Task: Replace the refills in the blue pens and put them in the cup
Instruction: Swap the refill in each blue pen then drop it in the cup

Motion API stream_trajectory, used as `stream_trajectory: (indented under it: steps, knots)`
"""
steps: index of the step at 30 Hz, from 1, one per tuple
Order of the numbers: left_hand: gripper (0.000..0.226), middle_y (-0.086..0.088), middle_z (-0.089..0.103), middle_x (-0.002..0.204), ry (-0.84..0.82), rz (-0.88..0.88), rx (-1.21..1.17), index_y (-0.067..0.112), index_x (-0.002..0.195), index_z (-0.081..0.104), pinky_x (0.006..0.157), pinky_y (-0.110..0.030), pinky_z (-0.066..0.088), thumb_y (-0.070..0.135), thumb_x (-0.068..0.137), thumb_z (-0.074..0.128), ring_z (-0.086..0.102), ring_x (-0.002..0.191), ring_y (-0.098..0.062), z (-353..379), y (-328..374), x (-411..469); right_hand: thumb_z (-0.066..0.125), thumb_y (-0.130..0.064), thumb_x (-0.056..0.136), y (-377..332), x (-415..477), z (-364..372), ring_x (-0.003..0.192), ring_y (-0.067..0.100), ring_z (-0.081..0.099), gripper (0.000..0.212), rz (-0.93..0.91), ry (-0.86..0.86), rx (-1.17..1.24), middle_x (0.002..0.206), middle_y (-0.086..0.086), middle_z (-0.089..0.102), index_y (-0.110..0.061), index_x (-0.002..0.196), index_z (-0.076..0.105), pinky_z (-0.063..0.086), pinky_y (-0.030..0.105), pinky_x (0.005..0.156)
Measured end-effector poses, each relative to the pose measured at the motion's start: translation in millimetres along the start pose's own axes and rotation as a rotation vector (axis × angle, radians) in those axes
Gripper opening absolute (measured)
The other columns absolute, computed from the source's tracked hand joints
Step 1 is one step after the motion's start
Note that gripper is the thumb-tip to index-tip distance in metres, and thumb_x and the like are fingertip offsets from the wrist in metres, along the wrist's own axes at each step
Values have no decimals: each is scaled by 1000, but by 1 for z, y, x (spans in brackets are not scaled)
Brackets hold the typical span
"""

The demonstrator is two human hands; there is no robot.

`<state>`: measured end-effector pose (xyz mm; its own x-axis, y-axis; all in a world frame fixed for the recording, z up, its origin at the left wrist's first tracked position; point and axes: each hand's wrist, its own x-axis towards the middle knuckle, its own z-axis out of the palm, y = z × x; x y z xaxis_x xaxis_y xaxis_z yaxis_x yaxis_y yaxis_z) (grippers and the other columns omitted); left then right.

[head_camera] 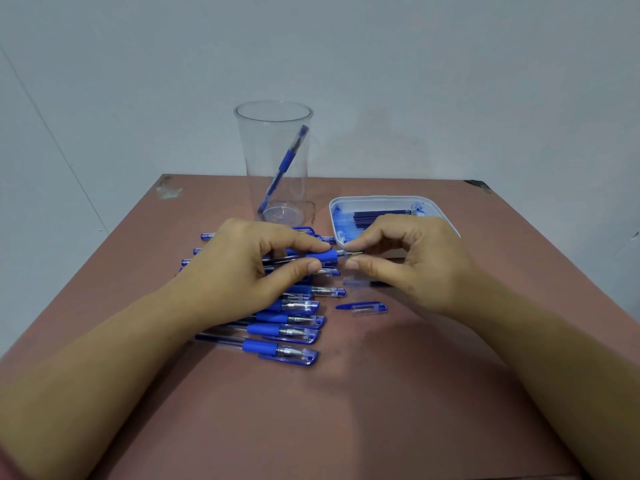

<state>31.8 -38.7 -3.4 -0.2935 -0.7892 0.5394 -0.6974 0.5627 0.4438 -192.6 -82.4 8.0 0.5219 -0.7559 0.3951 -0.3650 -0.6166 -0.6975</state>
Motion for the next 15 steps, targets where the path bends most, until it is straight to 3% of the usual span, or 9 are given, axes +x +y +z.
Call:
stream_trajectory:
  steps: [3, 8, 12, 15]
  knots:
    - [18, 14, 58, 59, 15, -39, -44, 47, 103, 68, 51, -12, 35, 37, 89, 67, 47, 49, -8, 0, -3, -1, 78, -11, 78, 1, 1, -3, 81, 2, 66, 27, -70, 36, -31, 80, -15, 70, -35, 81, 66, 48, 11, 76]
    - [21, 47, 54, 74, 20, 12, 31, 28, 104, 74, 61, 1, 34, 24, 84, 72, 54, 63, 16, -4, -1, 0, 78, -14, 78, 4, 1, -10, 77, 2, 65, 22, 26, 21, -16, 81, -13, 70, -33, 80, 68, 48, 11, 75]
    - [22, 51, 52, 77, 29, 30, 68, 33, 104, 72, 66, 2, 35, 28, 82, 72, 54, 70, 21, -8, -4, 2, 77, -12, 80, 6, 3, -28, 71, 1, 60, 20, 56, 6, -127, 76, -9, 69, -30, 84, 70, 44, 8, 70]
    - [22, 49, 53, 75, 39, 21, 69, 35, 104, 71, 66, 2, 36, 29, 83, 71, 55, 71, 20, -9, -7, 2, 73, -18, 85, 6, -1, -32, 81, 1, 63, 19, 107, -170, -250, 82, -13, 69, -37, 85, 69, 47, 12, 74]
